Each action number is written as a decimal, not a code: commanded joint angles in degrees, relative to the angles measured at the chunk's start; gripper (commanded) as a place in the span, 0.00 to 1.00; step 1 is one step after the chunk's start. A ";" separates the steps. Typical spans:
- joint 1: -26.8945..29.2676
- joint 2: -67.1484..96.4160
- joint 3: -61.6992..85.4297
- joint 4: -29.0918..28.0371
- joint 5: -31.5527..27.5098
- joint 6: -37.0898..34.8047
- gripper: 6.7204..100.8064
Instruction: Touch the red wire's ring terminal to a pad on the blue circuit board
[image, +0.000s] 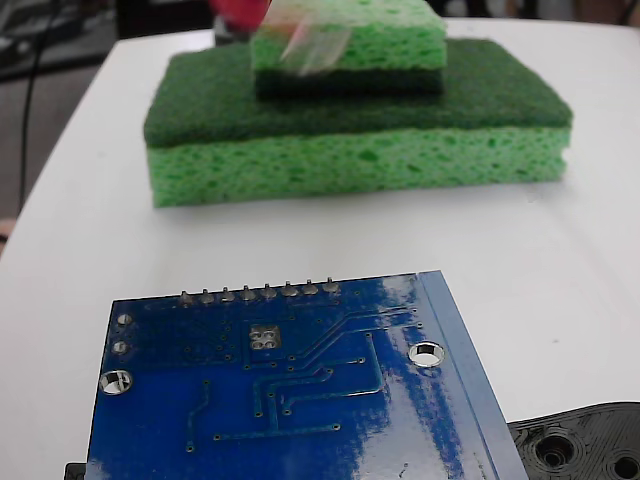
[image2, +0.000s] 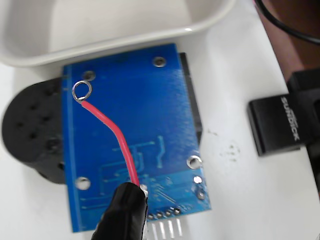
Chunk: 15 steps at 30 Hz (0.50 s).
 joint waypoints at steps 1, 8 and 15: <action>-0.97 0.26 -0.53 -0.09 3.16 1.76 0.99; -3.87 0.62 0.26 1.41 8.00 6.42 0.99; -5.98 0.79 2.90 0.26 10.99 9.23 0.99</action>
